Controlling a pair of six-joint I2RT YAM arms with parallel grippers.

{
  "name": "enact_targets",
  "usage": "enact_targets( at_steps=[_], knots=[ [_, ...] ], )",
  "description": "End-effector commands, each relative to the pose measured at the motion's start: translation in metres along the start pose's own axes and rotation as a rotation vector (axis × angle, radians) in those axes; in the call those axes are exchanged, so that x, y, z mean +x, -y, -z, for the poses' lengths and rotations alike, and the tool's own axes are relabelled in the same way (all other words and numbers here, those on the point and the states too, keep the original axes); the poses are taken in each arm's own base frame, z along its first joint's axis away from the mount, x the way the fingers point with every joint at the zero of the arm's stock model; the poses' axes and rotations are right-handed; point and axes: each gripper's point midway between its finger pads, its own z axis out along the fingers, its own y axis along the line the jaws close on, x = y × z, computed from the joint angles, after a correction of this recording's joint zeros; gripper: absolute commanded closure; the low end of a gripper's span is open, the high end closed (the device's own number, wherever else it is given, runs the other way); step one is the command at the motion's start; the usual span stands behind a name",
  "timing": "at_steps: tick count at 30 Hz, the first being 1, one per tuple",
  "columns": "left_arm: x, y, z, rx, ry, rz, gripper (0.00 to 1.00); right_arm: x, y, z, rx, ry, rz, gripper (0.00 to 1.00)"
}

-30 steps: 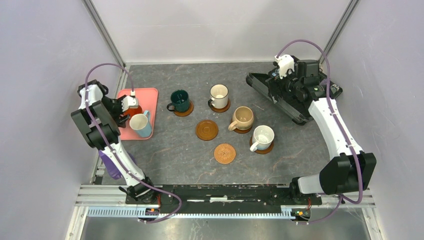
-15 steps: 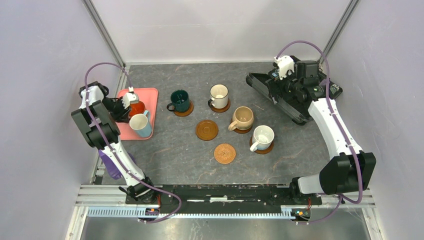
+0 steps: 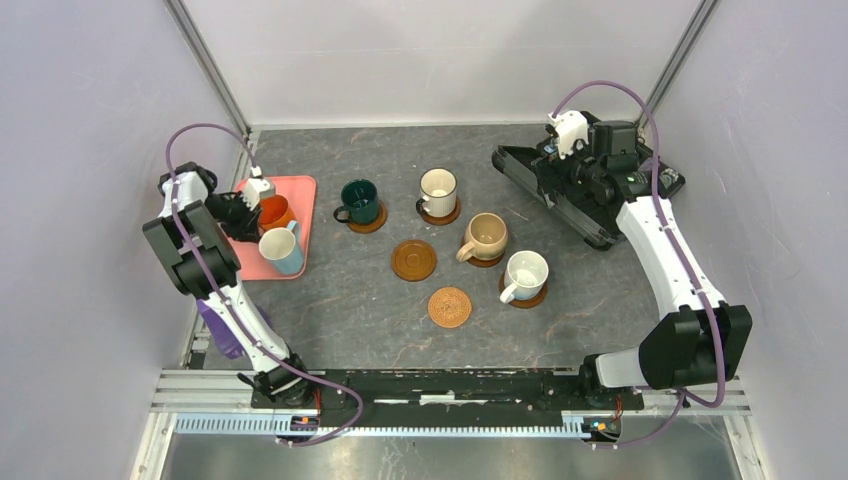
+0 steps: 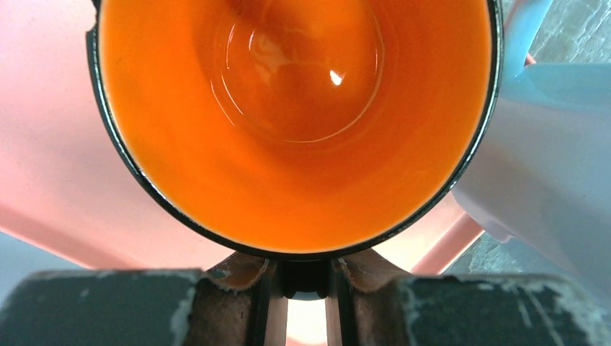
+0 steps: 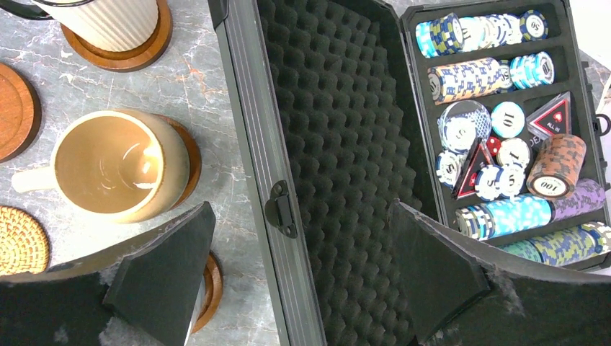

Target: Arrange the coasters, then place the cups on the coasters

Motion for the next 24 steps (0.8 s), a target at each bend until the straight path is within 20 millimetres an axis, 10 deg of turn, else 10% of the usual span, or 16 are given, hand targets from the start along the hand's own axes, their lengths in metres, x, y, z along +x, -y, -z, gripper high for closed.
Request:
enact_targets(
  at_steps=[1,12,24],
  knots=[
    [-0.029,-0.012,0.034,-0.109,0.064,0.111,0.98,-0.013,0.005,0.004,0.018,0.054,0.018,0.02],
    [-0.104,-0.044,0.122,-0.340,0.226,0.322,0.98,-0.025,0.004,0.007,0.005,0.091,0.032,0.02],
    [-0.210,0.071,0.136,-0.294,0.296,0.142,0.98,-0.029,0.001,0.012,-0.004,0.116,0.042,0.02]
  ],
)
